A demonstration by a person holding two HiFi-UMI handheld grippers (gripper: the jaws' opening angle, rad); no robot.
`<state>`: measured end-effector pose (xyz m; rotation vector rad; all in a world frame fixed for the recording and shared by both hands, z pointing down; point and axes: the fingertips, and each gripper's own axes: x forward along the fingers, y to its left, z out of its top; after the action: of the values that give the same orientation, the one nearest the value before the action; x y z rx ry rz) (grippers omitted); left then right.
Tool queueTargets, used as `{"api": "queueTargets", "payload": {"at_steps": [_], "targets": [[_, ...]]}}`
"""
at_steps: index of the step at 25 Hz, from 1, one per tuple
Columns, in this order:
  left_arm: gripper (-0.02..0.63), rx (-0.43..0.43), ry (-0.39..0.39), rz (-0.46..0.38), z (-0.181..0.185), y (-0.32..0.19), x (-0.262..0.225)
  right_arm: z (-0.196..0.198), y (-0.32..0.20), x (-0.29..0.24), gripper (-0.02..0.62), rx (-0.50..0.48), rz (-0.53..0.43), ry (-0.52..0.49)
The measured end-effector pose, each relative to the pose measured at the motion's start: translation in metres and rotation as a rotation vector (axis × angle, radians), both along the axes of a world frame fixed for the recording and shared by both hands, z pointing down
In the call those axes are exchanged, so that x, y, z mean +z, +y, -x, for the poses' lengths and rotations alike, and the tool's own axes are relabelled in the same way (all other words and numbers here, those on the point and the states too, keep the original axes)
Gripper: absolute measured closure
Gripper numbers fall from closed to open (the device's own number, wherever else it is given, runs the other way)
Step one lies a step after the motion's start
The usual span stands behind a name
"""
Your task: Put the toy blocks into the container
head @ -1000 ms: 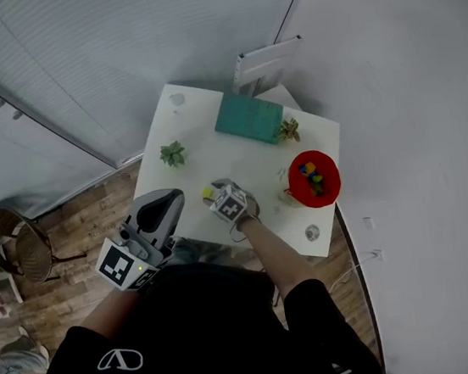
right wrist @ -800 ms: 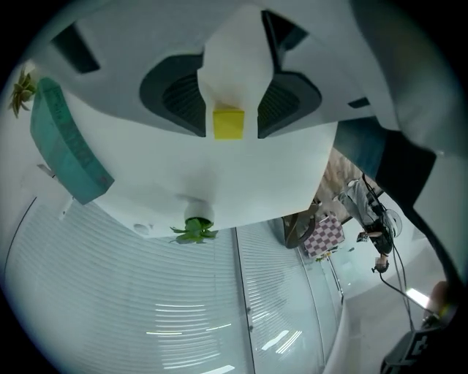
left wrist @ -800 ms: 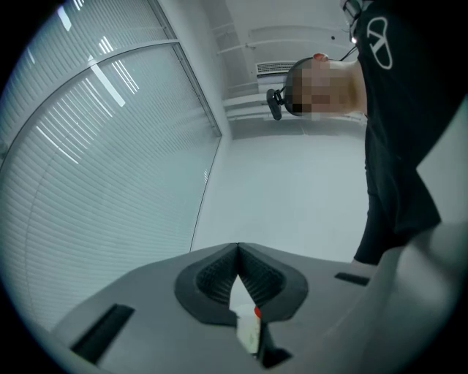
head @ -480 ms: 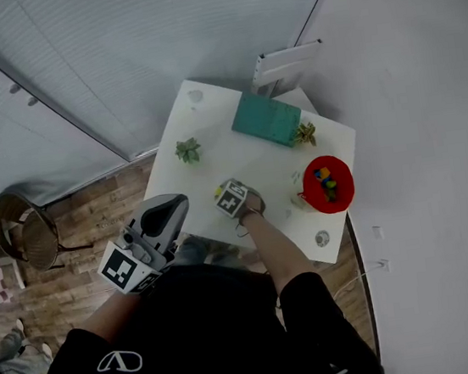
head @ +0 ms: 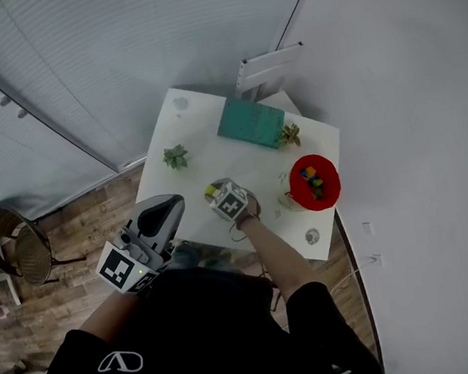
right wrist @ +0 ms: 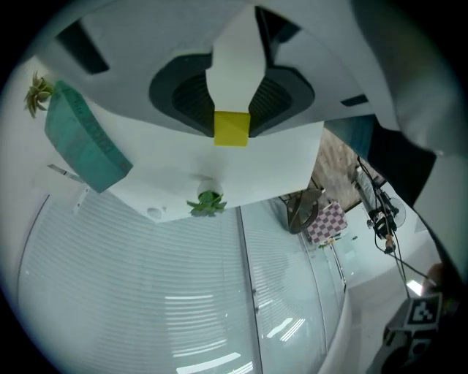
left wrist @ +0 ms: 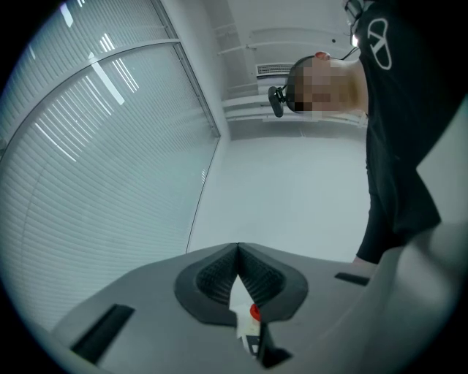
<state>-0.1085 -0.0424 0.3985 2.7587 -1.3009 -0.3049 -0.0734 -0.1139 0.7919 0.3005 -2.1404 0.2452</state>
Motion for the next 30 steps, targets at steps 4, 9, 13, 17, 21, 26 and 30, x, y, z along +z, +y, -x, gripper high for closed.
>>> {"api": "queueTargets", "payload": {"at_steps": [4,9,13,17,21,26,30], "targets": [[0.601,0.03,0.026,-0.029,-0.007,-0.004,-0.009,-0.015,-0.016,-0.064,0.448,0.113,-0.071,-0.156],[0.601,0.049,0.062,-0.078,-0.017,-0.016,-0.025,-0.041,-0.031,-0.153,0.448,0.213,-0.21,-0.32],[0.601,0.077,0.096,-0.114,-0.032,-0.024,-0.035,-0.061,-0.027,-0.227,0.448,0.274,-0.336,-0.458],[0.601,0.116,0.109,-0.127,-0.046,-0.03,-0.04,-0.079,-0.016,-0.294,0.448,0.316,-0.469,-0.582],[0.601,0.152,0.118,-0.138,-0.059,-0.034,-0.043,-0.099,0.0,-0.342,0.446,0.37,-0.562,-0.682],[0.601,0.185,0.122,-0.147,-0.07,-0.037,-0.047,-0.122,0.019,-0.386,0.446,0.417,-0.651,-0.819],[0.601,0.202,0.124,-0.149,-0.076,-0.038,-0.048,-0.141,0.031,-0.407,0.448,0.43,-0.742,-0.897]]}}
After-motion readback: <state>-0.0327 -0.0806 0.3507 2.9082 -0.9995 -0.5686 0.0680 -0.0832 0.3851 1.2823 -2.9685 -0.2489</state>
